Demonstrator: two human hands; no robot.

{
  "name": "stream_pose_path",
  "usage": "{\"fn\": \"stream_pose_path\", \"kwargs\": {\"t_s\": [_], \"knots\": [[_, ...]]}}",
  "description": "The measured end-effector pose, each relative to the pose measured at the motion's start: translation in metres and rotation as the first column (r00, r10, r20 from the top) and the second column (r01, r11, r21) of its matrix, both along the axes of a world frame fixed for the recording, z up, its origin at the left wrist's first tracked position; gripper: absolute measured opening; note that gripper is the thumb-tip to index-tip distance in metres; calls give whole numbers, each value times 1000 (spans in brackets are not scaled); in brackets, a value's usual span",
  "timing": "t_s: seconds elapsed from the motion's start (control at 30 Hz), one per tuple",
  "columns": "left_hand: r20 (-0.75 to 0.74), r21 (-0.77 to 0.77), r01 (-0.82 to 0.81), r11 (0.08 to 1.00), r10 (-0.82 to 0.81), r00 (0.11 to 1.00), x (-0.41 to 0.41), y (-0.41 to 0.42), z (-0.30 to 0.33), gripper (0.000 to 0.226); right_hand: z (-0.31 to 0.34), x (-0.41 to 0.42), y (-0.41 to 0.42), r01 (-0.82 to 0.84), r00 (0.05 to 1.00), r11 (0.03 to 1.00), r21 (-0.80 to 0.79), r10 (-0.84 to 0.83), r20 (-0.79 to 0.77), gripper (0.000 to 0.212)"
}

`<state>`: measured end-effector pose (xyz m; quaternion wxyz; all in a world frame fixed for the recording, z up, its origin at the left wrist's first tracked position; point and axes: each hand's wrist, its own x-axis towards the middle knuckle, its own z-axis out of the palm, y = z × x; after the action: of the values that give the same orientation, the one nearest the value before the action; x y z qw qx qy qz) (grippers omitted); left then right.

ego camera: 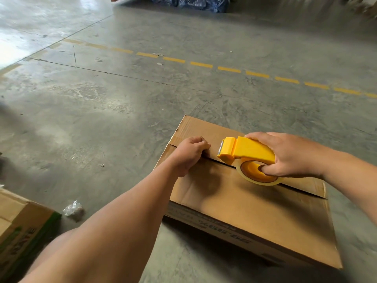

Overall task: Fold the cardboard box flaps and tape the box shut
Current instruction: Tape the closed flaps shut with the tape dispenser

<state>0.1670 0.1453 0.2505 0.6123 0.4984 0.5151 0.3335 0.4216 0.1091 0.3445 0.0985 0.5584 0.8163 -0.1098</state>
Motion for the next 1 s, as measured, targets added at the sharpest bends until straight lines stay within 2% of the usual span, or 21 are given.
{"fn": "stream_pose_path", "kwargs": {"t_s": [0.37, 0.57, 0.63, 0.73, 0.9, 1.0], "knots": [[-25, 21, -16, 1000, 17, 1000, 7, -2, -1, 26, 16, 54, -14, 8, 989, 998, -64, -17, -148, 82], [-50, 19, -52, 998, 53, 997, 7, -1, 2, 24, 15, 63, -21, 52, 976, 998, -21, -55, -211, 81], [-145, 62, -70, 996, 78, 986, 6, -2, 4, 21, 15, 54, -18, 42, 978, 999, -8, -42, -206, 88], [-412, 204, -17, 979, 101, 906, 7, -2, 9, 17, 15, 45, -12, 12, 989, 1000, 12, -10, -149, 98], [-610, 289, 79, 954, 120, 783, 11, 1, 11, 21, 17, 39, -9, 6, 994, 1000, 16, -5, -106, 103], [-712, 308, 139, 941, 131, 690, 5, 3, 14, 15, 20, 34, -7, -4, 995, 999, 33, 7, -103, 104]]}}
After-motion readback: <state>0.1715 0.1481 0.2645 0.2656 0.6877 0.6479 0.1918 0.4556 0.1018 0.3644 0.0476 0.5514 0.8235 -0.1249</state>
